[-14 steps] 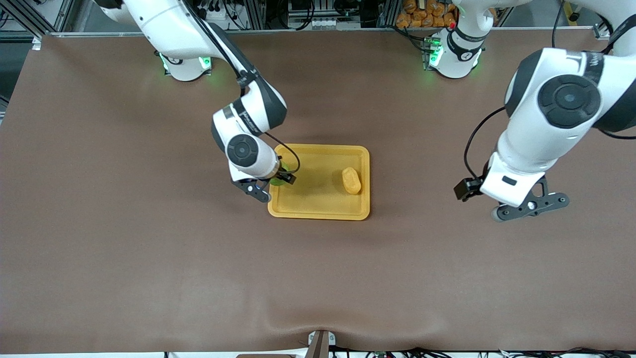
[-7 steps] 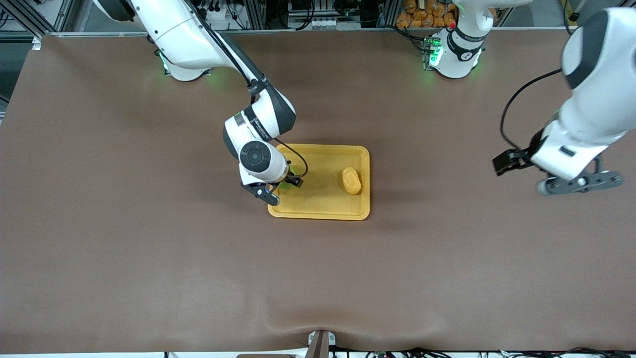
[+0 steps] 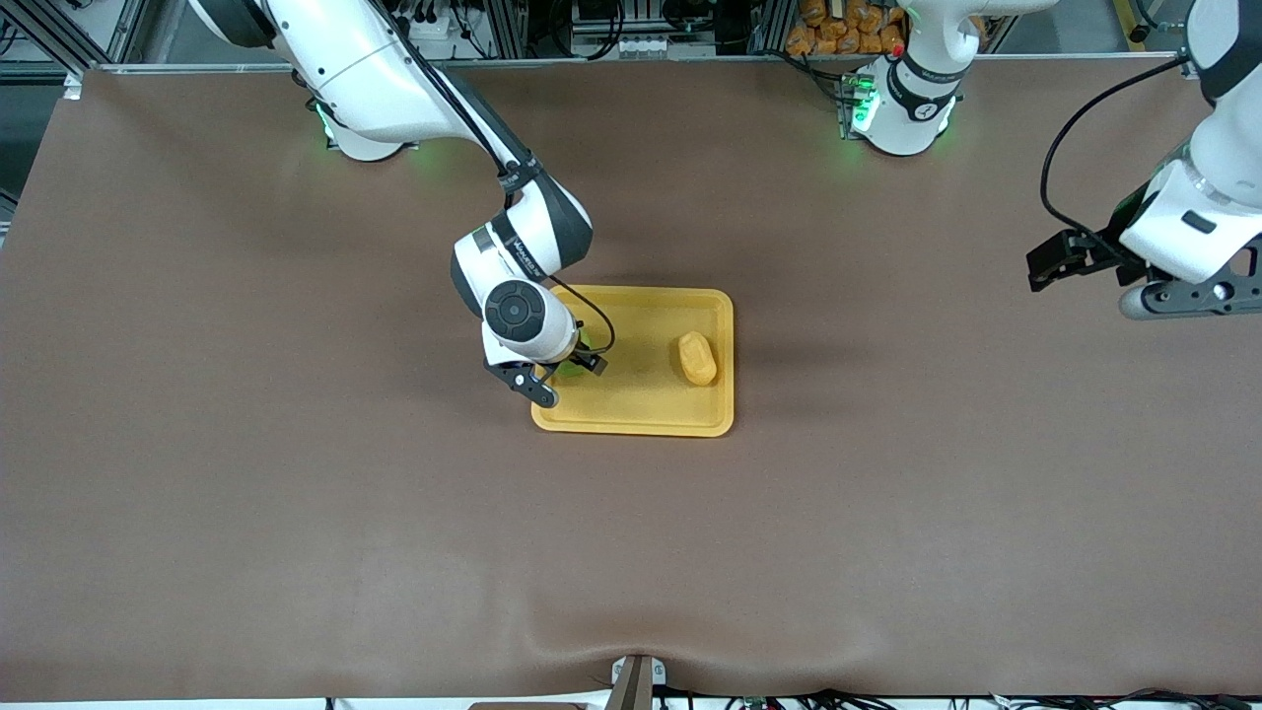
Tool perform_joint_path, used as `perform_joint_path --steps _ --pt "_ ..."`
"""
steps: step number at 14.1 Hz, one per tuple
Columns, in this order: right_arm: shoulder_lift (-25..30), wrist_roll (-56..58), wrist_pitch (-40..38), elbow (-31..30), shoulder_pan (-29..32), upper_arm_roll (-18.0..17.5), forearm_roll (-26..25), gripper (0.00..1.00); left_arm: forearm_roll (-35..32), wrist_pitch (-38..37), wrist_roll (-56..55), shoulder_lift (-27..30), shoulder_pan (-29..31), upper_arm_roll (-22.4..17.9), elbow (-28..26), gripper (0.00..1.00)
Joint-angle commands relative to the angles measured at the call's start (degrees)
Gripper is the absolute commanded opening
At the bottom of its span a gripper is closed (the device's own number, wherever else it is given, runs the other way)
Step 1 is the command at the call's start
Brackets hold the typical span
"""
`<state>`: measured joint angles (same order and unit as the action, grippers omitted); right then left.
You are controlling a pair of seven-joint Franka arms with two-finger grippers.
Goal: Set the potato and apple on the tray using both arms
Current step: 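Carry the apple into the tray while the left gripper withdraws, then open the right gripper to release the apple on the tray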
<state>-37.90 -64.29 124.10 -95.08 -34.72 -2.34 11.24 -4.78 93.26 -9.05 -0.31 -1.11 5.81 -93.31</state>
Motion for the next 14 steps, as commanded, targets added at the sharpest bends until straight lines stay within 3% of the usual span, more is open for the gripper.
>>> perform_joint_path --steps 1,5,10,14 --pt "-0.2 -0.7 -1.1 1.7 -0.3 0.4 0.2 1.0 1.6 -2.0 1.4 1.7 1.2 0.3 0.3 1.0" --pt "0.2 -0.4 -8.9 5.9 0.6 0.8 0.0 1.0 2.0 -2.9 2.7 3.4 2.3 -0.1 0.3 1.0" --pt "2.1 2.2 -12.5 7.0 3.3 0.9 -0.6 1.0 2.9 -4.9 7.8 3.7 2.4 -0.3 0.9 1.0" --pt "2.1 2.3 -24.4 16.8 7.6 0.9 -0.3 1.0 2.9 -6.9 7.7 3.7 2.3 0.0 0.9 1.0"
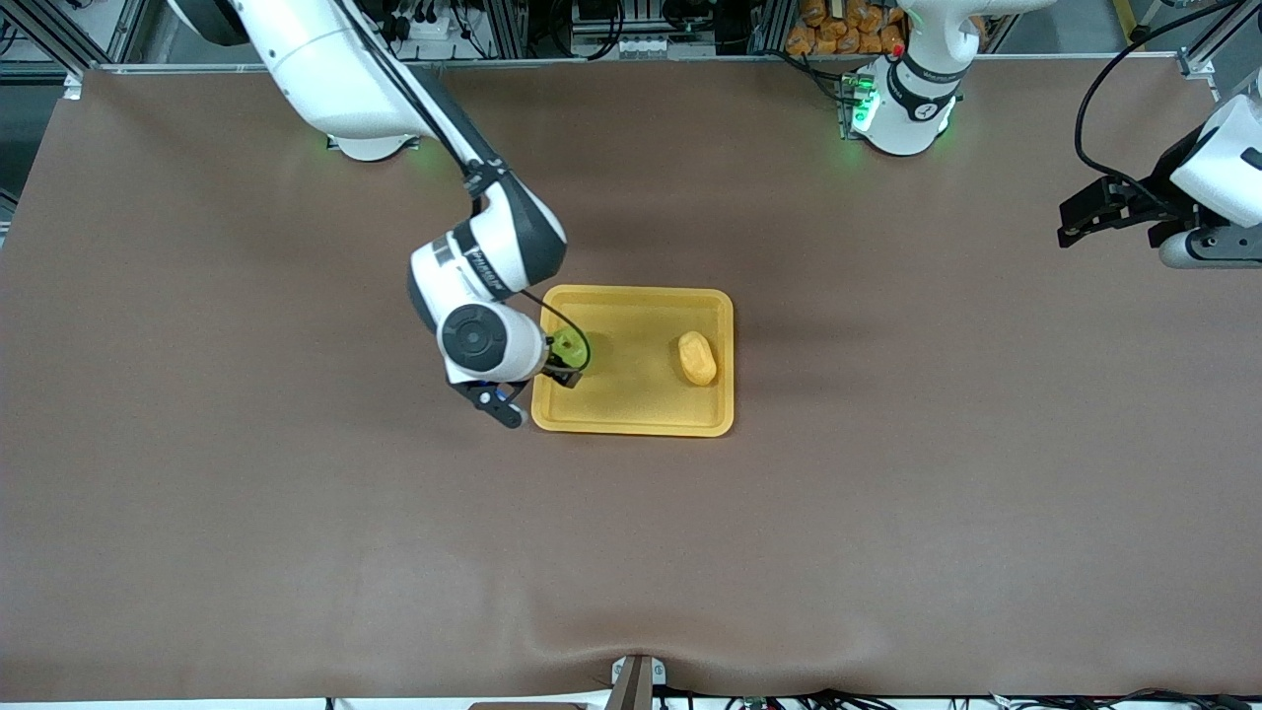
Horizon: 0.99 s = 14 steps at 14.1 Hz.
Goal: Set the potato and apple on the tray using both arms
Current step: 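Open the right gripper to release the apple on the tray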
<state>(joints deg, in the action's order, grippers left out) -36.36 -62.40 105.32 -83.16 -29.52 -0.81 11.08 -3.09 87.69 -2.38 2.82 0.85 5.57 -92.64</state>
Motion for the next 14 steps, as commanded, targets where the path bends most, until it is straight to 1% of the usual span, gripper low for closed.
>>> perform_joint_path --steps 1,4,5,7,8,11,12,14 --pt "0.5 0.4 -7.7 6.9 3.1 -0.7 -0.2 1.0 1.2 -1.4 1.1 0.6 0.4 0.3 0.4 1.0" --pt "0.8 0.4 -9.2 8.8 7.2 -1.6 -0.1 1.0 0.3 -1.4 1.1 0.3 0.4 0.4 0.4 1.0" --pt "1.6 0.9 -10.9 9.2 7.5 -1.8 -0.7 1.0 0.4 -1.4 1.1 0.3 0.4 0.4 0.3 1.0" --pt "2.3 2.6 -13.1 12.5 10.5 -2.8 -1.1 1.0 0.4 -0.8 1.1 -0.4 0.4 0.2 0.8 1.0" --pt "2.3 2.6 -14.3 13.5 12.6 -4.5 -1.2 1.0 0.3 -0.5 1.1 -0.9 0.4 0.2 1.4 1.0" --pt "3.6 3.0 -14.8 14.0 20.4 -10.3 -1.3 1.0 0.3 -0.5 1.1 -1.2 0.4 0.3 1.6 1.0" --pt "4.1 4.9 -14.9 14.0 22.1 -11.3 -1.3 1.0 0.4 -0.5 1.1 -1.3 0.5 0.3 1.6 1.0" --pt "5.6 11.1 -16.7 14.0 23.6 -11.4 -2.6 1.0 -0.8 -0.5 1.1 -1.9 0.1 0.3 1.7 1.0"
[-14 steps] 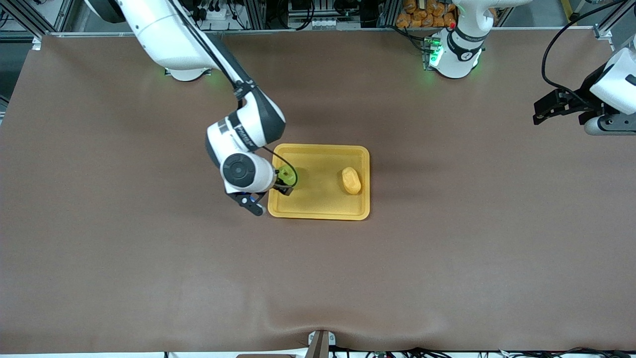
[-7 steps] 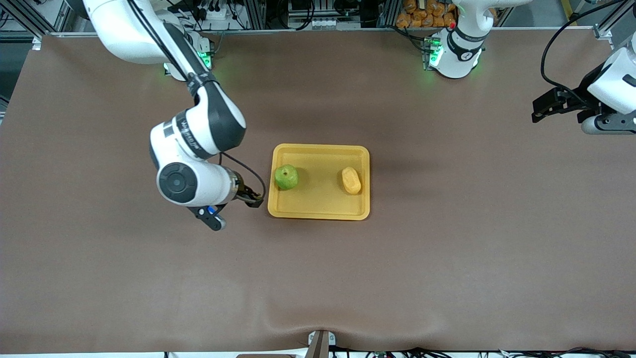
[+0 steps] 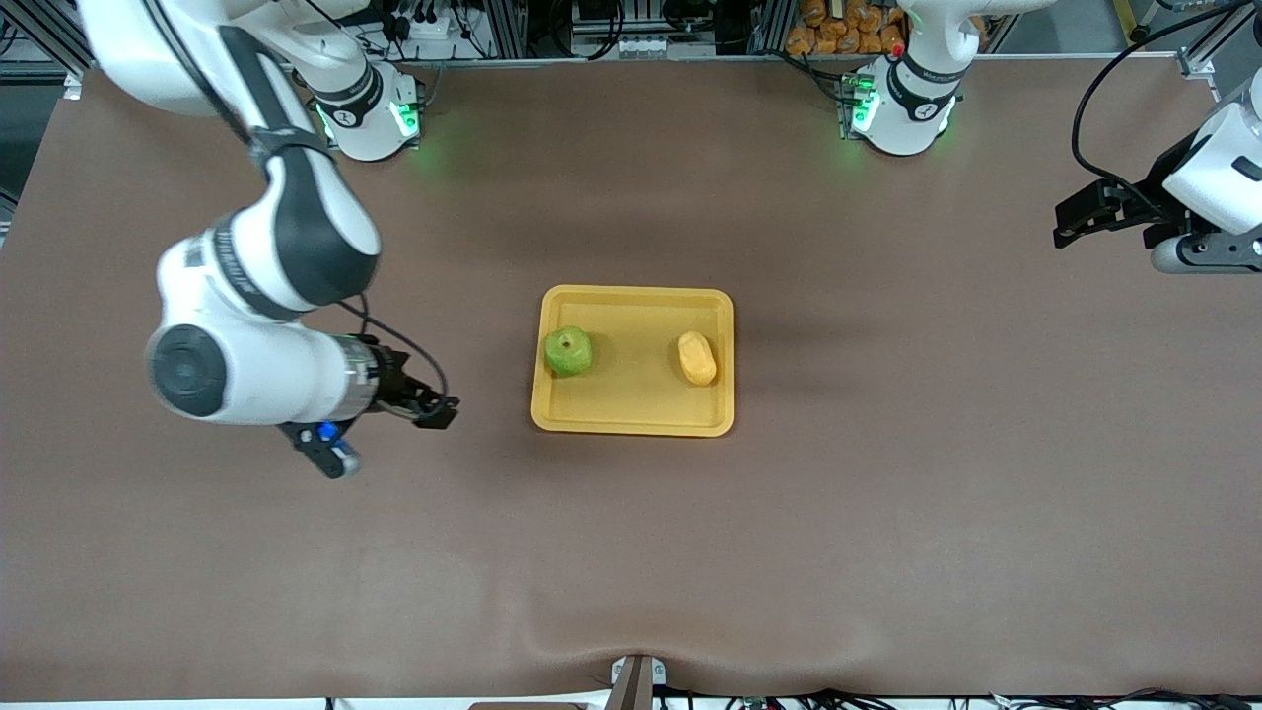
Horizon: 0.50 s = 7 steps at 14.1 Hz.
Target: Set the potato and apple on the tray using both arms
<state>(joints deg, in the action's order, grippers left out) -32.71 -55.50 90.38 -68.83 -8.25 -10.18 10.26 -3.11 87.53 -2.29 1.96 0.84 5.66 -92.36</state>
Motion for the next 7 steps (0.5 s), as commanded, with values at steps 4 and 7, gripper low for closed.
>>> perform_joint_path --steps 4,7 --pt "4.2 10.7 -3.5 -0.3 4.8 -2.5 -4.0 1.0 -1.0 -0.3 1.2 -1.4 0.3 0.3 1.7 1.0" --pt "6.6 16.9 -4.1 -0.3 6.6 -3.2 -5.3 1.0 -0.4 -0.3 1.0 -1.4 0.2 0.4 1.7 1.0"
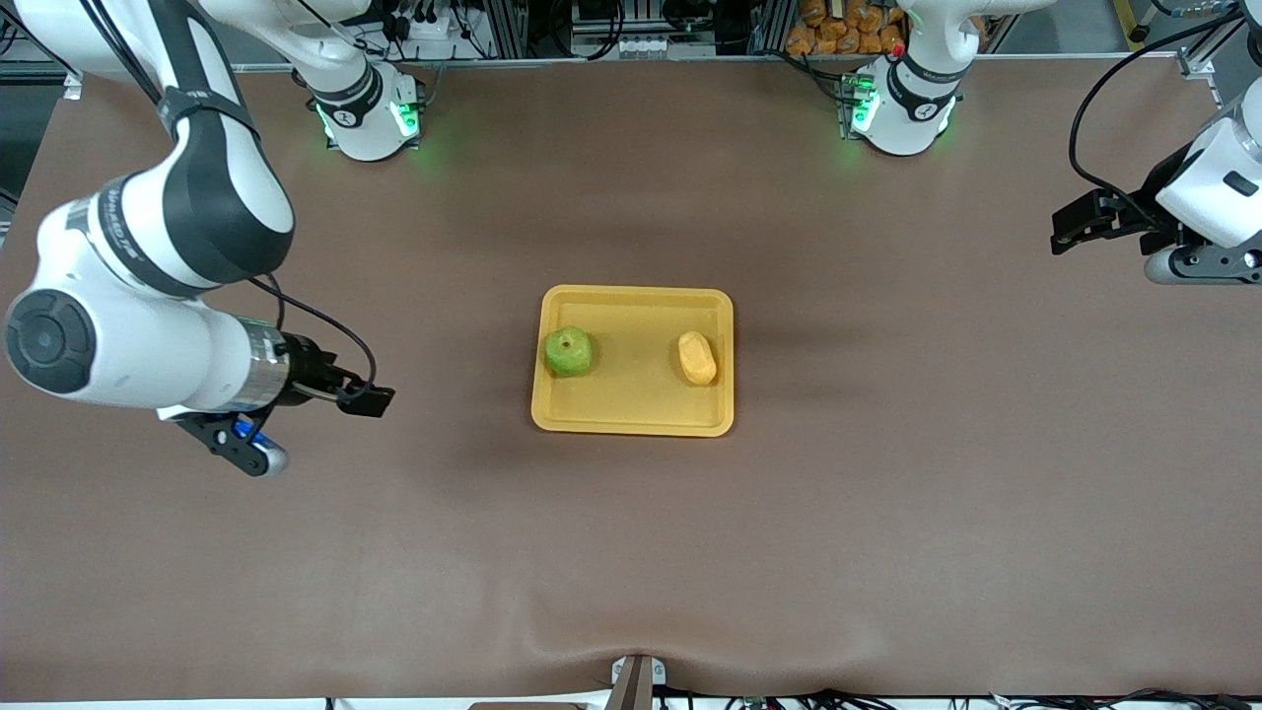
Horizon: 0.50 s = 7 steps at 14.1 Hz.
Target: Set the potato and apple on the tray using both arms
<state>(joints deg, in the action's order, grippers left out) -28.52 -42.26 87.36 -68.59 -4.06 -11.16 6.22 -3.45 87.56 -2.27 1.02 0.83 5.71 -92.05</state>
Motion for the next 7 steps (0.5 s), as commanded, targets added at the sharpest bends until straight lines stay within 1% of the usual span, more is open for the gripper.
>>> perform_joint_path --steps 1,4,7 --pt "2.9 5.6 -1.2 -0.6 2.9 -2.1 -1.4 1.0 0.4 -0.4 0.8 -0.5 0.1 0.4 1.3 1.0" --pt "5.8 11.7 -1.7 -0.9 4.5 -1.9 -1.7 1.0 2.0 -0.4 0.2 -0.4 0.2 0.4 1.3 1.0" --pt "8.2 18.1 -5.5 -0.8 4.8 -1.2 -3.2 1.0 2.3 -0.4 -0.1 -0.3 -0.2 0.4 1.3 1.0"
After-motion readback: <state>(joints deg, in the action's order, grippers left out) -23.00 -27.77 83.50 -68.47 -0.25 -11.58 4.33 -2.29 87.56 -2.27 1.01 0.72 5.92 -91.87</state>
